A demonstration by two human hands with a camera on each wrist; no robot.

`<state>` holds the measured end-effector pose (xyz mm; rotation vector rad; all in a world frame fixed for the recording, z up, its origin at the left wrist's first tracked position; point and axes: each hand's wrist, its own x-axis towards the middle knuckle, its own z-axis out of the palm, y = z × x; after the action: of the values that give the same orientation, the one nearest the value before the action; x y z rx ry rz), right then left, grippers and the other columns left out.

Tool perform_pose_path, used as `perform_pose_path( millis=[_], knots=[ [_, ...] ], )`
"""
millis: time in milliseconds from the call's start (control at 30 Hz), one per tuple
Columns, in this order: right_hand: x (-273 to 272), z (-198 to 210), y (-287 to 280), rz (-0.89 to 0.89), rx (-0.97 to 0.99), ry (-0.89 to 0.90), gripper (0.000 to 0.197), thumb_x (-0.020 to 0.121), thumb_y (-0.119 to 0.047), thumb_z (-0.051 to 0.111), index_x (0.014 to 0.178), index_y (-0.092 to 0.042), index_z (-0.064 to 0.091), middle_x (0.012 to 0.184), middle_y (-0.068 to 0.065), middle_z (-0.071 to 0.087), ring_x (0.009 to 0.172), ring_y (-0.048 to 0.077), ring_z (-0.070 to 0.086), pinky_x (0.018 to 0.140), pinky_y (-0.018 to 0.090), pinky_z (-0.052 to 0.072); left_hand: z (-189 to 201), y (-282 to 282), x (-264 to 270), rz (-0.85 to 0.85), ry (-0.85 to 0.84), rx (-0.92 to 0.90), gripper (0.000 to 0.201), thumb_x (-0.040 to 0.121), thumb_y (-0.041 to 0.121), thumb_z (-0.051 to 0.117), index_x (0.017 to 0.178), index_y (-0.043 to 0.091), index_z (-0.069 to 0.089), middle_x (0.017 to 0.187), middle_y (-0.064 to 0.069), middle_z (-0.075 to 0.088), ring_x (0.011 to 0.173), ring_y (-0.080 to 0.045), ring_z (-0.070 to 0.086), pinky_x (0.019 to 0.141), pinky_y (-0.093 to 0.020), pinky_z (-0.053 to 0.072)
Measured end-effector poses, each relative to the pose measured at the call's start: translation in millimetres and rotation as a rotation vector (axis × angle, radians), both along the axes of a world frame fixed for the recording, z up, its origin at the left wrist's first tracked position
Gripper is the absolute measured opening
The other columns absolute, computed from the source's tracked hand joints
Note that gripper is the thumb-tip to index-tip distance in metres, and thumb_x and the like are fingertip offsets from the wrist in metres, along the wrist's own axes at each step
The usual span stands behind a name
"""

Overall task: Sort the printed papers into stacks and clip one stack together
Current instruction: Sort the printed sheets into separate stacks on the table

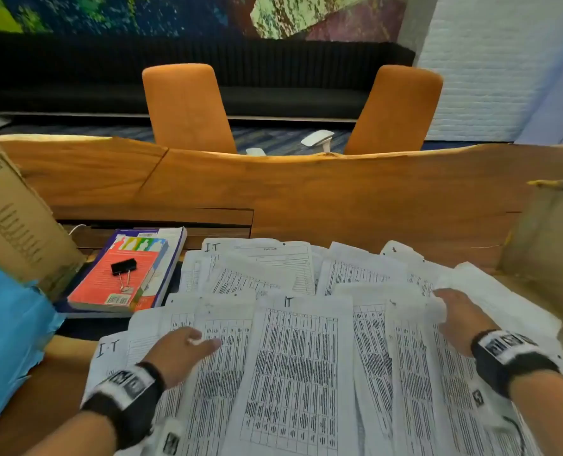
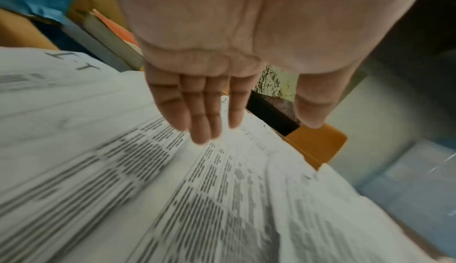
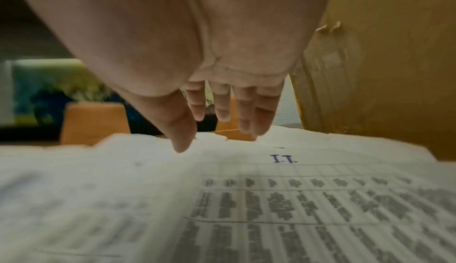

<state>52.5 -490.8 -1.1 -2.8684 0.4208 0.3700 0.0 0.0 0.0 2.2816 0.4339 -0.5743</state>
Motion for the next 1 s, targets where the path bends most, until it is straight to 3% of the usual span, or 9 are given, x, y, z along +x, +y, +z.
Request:
perform_pose_path(
  millis=[67, 167, 300, 400, 600, 667, 767, 900, 1000],
  knots=[
    [9.6, -2.4, 0.9, -0.021, -0.116, 0.061, 0.073, 0.089, -0.006, 0.047, 0.154, -0.026, 0.020, 0.162, 0.001, 0.023, 0.141, 0.028, 0.037, 0.115, 0.047, 0.032, -12.6, -6.4, 23.1, 0.079, -0.002, 0.122, 0.096, 0.072, 0.072, 0.062, 0.146, 0.017, 0.034, 0.148, -0.012, 0.041, 0.130, -0.029, 0.046, 0.105, -0.042, 0.040],
    [19.1, -10.0, 6.5, 0.036, -0.236, 0.163, 0.060, 0.093, -0.025, 0.040, 0.150, -0.033, 0.024, 0.151, -0.003, 0.040, 0.132, 0.025, 0.046, 0.109, 0.045, 0.036, -31.2, -22.6, 48.3, 0.103, 0.017, 0.264, 0.130, 0.055, 0.086, 0.060, 0.154, 0.020, 0.007, 0.156, -0.017, 0.024, 0.140, -0.038, 0.030, 0.112, -0.052, 0.032],
    [25.2, -12.9, 18.2, 0.116, -0.329, 0.152, 0.038, 0.092, -0.028, 0.044, 0.130, -0.028, 0.046, 0.131, -0.001, 0.051, 0.119, 0.022, 0.051, 0.100, 0.040, 0.040, -50.3, -40.8, 55.8, 0.062, 0.112, 0.393, 0.145, 0.047, 0.090, 0.060, 0.152, 0.024, -0.016, 0.160, -0.020, 0.010, 0.144, -0.040, 0.021, 0.113, -0.057, 0.026],
    [24.0, -4.2, 26.7, 0.177, -0.256, 0.090, 0.010, 0.090, -0.031, 0.054, 0.098, -0.025, 0.055, 0.106, -0.003, 0.056, 0.093, 0.015, 0.056, 0.085, 0.031, 0.048, -52.7, -48.9, 55.5, 0.038, 0.156, 0.453, 0.143, 0.052, 0.080, 0.068, 0.152, 0.024, -0.018, 0.159, -0.017, 0.012, 0.144, -0.038, 0.020, 0.113, -0.058, 0.025],
    [12.7, 18.4, 47.6, 0.229, -0.015, 0.140, 0.009, 0.090, -0.024, 0.059, 0.086, -0.032, 0.055, 0.090, -0.007, 0.064, 0.079, 0.009, 0.059, 0.065, 0.022, 0.047, -49.3, -40.3, 59.1, 0.106, 0.080, 0.348, 0.120, 0.070, 0.047, 0.077, 0.153, 0.020, -0.005, 0.147, -0.014, 0.040, 0.133, -0.033, 0.042, 0.107, -0.045, 0.039],
    [10.8, 38.3, 60.8, 0.293, 0.039, 0.150, 0.014, 0.088, -0.023, 0.063, 0.082, -0.036, 0.060, 0.091, -0.012, 0.065, 0.081, 0.004, 0.059, 0.067, 0.020, 0.047, -48.5, -35.9, 57.2, 0.119, 0.033, 0.221, 0.085, 0.078, 0.030, 0.074, 0.147, 0.012, 0.028, 0.133, -0.013, 0.055, 0.119, -0.030, 0.055, 0.097, -0.036, 0.048],
    [11.3, 83.6, 86.0, 0.402, 0.127, 0.127, 0.016, 0.087, -0.027, 0.070, 0.080, -0.037, 0.060, 0.087, -0.018, 0.061, 0.080, -0.001, 0.056, 0.063, 0.016, 0.040, -44.0, -31.8, 54.4, 0.072, -0.053, 0.103, 0.019, 0.083, 0.018, 0.065, 0.099, 0.007, 0.066, 0.094, -0.008, 0.068, 0.085, -0.024, 0.064, 0.079, -0.033, 0.056],
    [25.4, 111.2, 129.0, 0.526, 0.178, 0.075, 0.016, 0.089, -0.028, 0.068, 0.078, -0.029, 0.057, 0.080, -0.011, 0.057, 0.078, 0.010, 0.056, 0.059, 0.017, 0.035, -32.2, -39.8, 52.8, 0.061, -0.203, -0.143, 0.014, 0.086, 0.012, 0.061, 0.100, 0.011, 0.064, 0.097, -0.009, 0.069, 0.086, -0.023, 0.063, 0.071, -0.027, 0.051],
    [43.1, 81.8, 158.1, 0.499, 0.271, 0.063, 0.013, 0.090, -0.027, 0.068, 0.102, -0.025, 0.066, 0.104, -0.008, 0.062, 0.099, 0.016, 0.059, 0.084, 0.027, 0.048, -12.1, -54.4, 51.6, 0.029, -0.277, -0.290, 0.018, 0.088, 0.008, 0.059, 0.103, 0.018, 0.062, 0.102, -0.003, 0.069, 0.092, -0.020, 0.064, 0.069, -0.021, 0.048]
  ],
)
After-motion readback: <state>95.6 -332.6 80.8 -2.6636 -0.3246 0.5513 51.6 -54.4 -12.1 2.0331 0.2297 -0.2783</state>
